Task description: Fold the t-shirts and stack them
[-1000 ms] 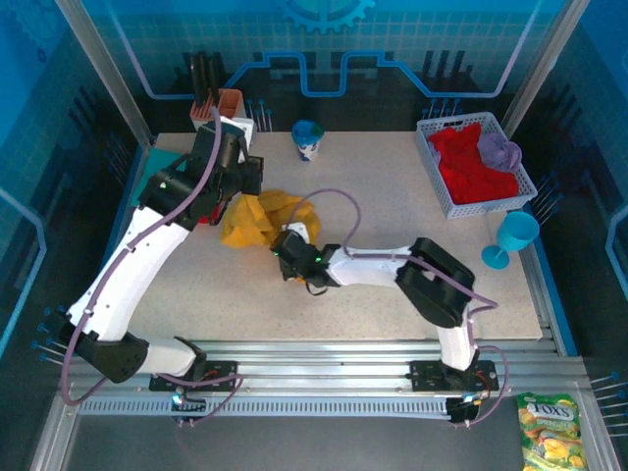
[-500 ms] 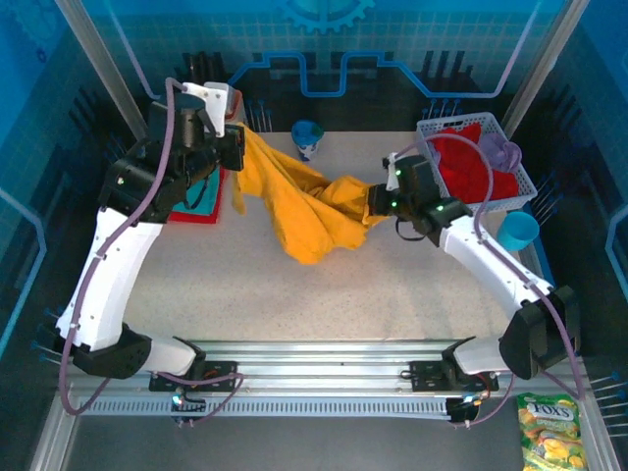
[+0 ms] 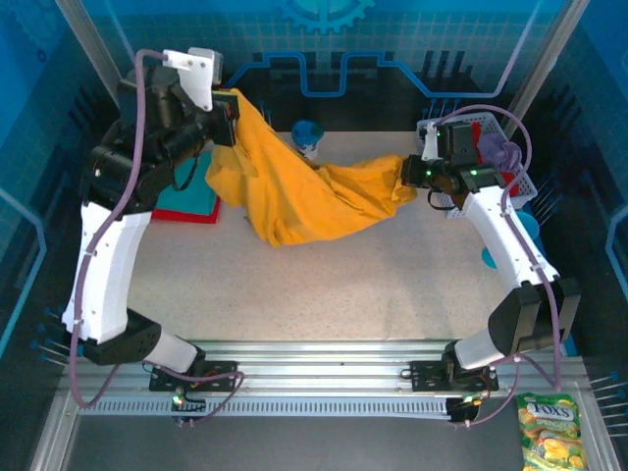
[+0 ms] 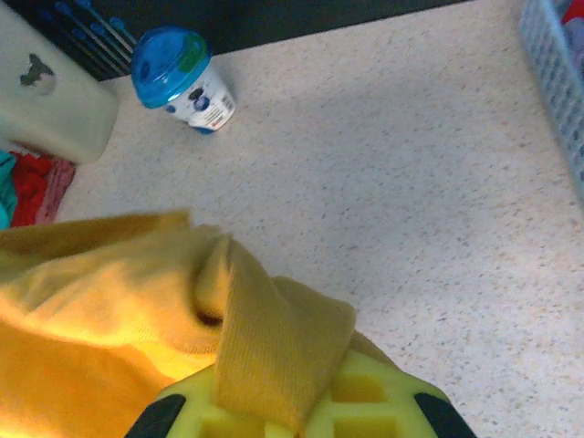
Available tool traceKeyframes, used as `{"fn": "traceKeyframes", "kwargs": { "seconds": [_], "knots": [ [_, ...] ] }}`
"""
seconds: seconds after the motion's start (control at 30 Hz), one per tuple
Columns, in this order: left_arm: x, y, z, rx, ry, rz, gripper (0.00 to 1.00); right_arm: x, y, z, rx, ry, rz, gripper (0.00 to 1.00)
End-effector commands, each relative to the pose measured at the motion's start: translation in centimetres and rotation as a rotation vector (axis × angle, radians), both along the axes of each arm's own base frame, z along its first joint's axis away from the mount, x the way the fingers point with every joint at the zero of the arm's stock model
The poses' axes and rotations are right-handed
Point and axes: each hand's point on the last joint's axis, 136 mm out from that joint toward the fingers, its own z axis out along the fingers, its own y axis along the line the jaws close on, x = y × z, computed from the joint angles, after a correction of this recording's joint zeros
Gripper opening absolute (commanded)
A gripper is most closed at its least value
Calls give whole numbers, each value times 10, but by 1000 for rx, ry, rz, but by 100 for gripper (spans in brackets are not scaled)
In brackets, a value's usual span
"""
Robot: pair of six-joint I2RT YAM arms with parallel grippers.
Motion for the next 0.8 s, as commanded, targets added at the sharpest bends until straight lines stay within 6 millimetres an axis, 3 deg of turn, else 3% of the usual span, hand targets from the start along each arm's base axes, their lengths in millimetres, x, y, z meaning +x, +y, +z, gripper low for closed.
{"fn": "traceKeyframes", "kwargs": {
  "seconds": [0.0, 0.07, 0.17, 0.27, 0.33, 0.47, 0.53, 0.57, 0.63, 0.67, 0.7, 0.77],
  "knots": [
    [17, 0, 23, 8, -86, 8, 0, 0, -23, 40, -37, -125, -93, 3],
    [25, -5, 30, -8, -128, -2, 0, -3, -30, 46, -52, -171, -126, 3],
    [35, -15, 29, -11, -150, -36, 0, -15, -40, 35, -67, -160, -155, 3],
    [36, -23, 16, -6, -124, -67, 0, -31, -47, 9, -81, -111, -176, 7],
    [31, -27, 2, 21, -111, -82, 0, -49, -46, -21, -60, -23, -179, 11],
    [3, -41, -64, 79, -25, -146, 0, -91, -50, -87, -37, 165, -229, 20],
    [-20, -45, -107, 142, -7, -154, 0, -116, -57, -116, -46, 245, -268, 30],
    [-28, -42, -128, 171, 14, -130, 0, -129, -61, -131, -59, 286, -289, 41],
    [-51, -37, -166, 168, 94, -123, 0, -144, -64, -143, -68, 312, -294, 68],
    [-60, -37, -181, 154, 133, -130, 0, -147, -63, -144, -63, 309, -287, 76],
    [-72, -36, -196, 137, 168, -144, 0, -149, -61, -143, -54, 304, -275, 85],
    [-91, -35, -221, 109, 220, -157, 0, -144, -55, -135, -36, 286, -241, 92]
  ]
}}
